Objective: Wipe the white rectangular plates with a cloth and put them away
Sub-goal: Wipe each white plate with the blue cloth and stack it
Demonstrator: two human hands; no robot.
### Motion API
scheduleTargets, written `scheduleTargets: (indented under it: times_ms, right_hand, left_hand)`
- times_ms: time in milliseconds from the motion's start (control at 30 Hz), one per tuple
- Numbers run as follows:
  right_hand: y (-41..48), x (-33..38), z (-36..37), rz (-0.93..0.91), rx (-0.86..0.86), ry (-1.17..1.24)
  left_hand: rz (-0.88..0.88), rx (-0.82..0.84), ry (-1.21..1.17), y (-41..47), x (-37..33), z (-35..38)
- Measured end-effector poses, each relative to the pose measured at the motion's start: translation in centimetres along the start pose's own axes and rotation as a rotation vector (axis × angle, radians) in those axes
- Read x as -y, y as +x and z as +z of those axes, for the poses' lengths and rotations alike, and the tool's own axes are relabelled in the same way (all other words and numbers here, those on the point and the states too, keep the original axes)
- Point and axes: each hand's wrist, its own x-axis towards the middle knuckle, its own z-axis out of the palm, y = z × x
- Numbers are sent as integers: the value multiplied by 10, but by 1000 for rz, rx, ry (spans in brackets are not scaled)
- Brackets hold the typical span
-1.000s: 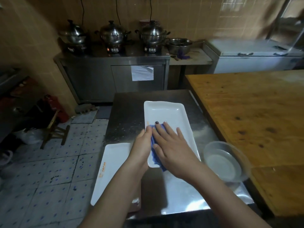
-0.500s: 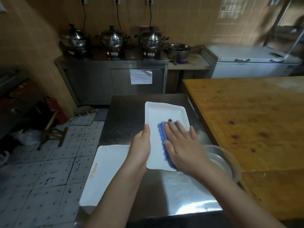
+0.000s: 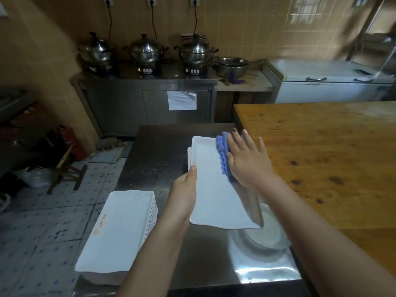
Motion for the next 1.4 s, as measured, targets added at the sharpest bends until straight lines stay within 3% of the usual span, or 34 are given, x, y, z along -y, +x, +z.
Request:
scheduleTargets:
  times_ms: [200, 267, 400, 467, 733, 933, 1133, 1267, 1400]
  right_hand:
    - [-27, 8, 8, 125, 84, 126]
    - [-36, 20, 2, 64, 117, 174]
    - [-63, 43, -10, -235, 149, 192]
    - [-74, 45, -14, -255, 172, 245]
    - [-83, -4, -10, -104, 209, 105]
    - [-33, -14, -8, 129, 37, 74]
    - [-76, 13, 4, -221, 166, 217]
    - [-53, 19, 4, -220, 136, 170]
    - [-25, 5, 2, -19, 86, 93]
  left_hand:
    - [12, -9, -27, -5, 2, 14]
    - [19, -21, -39, -5, 2, 19]
    - [29, -73, -58, -3, -2, 22]
    - [21, -92, -50, -2, -6, 18]
    - [32, -123, -71, -3, -8, 19]
    - [32, -37, -35, -8, -4, 32]
    - [60, -124, -31, 1, -12, 17]
    - [80, -97, -8, -3, -2, 28]
    - [82, -67, 32, -6, 1, 27]
